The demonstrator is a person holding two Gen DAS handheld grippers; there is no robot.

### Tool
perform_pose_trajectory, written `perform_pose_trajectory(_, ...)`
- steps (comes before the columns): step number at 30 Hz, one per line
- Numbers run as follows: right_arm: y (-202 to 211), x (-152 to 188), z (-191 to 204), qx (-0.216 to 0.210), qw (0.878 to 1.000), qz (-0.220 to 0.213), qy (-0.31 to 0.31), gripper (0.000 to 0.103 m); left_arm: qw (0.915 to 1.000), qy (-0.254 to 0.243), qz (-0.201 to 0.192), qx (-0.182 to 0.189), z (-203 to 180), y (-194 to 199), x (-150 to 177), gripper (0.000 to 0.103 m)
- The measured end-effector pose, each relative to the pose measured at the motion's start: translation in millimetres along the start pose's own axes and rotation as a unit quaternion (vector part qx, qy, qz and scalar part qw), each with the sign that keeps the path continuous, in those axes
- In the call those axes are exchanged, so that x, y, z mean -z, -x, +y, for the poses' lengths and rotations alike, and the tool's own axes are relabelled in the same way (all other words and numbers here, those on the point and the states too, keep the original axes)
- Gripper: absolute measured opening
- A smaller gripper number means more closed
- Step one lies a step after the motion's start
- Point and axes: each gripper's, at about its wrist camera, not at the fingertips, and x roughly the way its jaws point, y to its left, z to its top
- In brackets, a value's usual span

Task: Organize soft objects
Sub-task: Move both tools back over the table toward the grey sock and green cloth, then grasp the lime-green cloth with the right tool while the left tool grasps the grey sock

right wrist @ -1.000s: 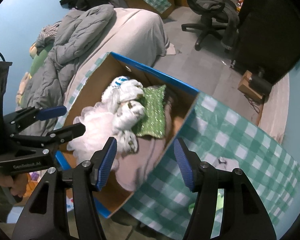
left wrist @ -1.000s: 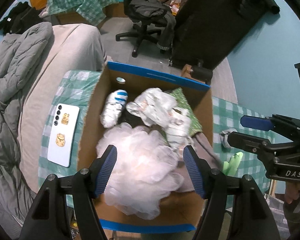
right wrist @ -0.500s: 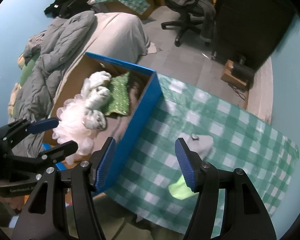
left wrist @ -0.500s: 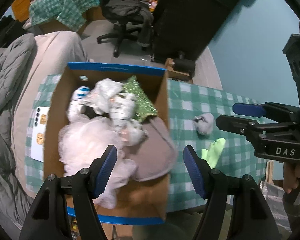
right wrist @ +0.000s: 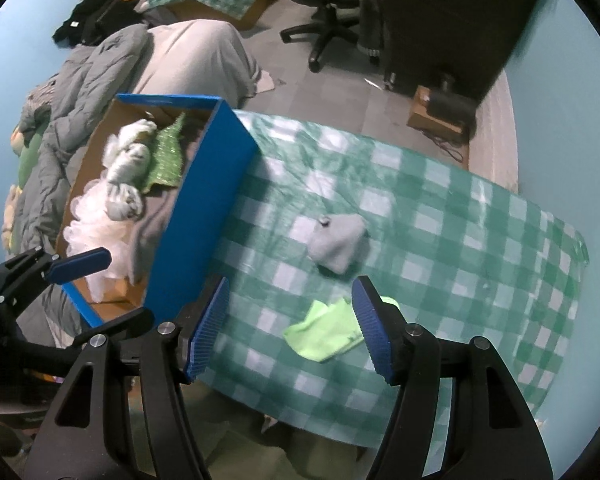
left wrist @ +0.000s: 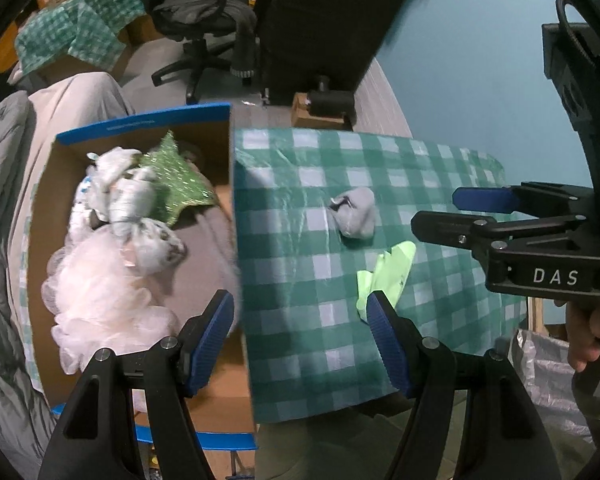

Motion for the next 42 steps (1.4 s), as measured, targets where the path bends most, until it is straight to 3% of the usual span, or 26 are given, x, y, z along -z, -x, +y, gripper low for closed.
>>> perform_pose_trajectory(12, -39.5, 33.5, -57.0, 0.031, 0.997, 0.041, -0.052, 0.065, 0.9983, -0.046, 0.035, 0.005, -42.2, -41.3, 8.9, 0.071)
perform_pose_trajectory(19, -62.2, 46.4, -73.7, 0.019, 0.995, 0.058, -0.078, 0.065, 0.9967, -0.063, 0.051, -0.007, -51.4, -71.6, 11.1, 0.071)
perform_pose_trajectory(29, -94.3, 47.6, -74.0, 0.008, 0.992, 0.075, -0.101, 0.065, 0.9977, -0.029, 0.060, -0.006, -38.3, -99.9, 16.5, 0.071)
perform_pose_trajectory(42, -134.4, 53.6, -61.5, 0.043, 0.991, 0.101, -0.082, 0.065, 0.9969, -0.004, 0.077, -0.018, -30.7, -126.7, 19.5, 0.072)
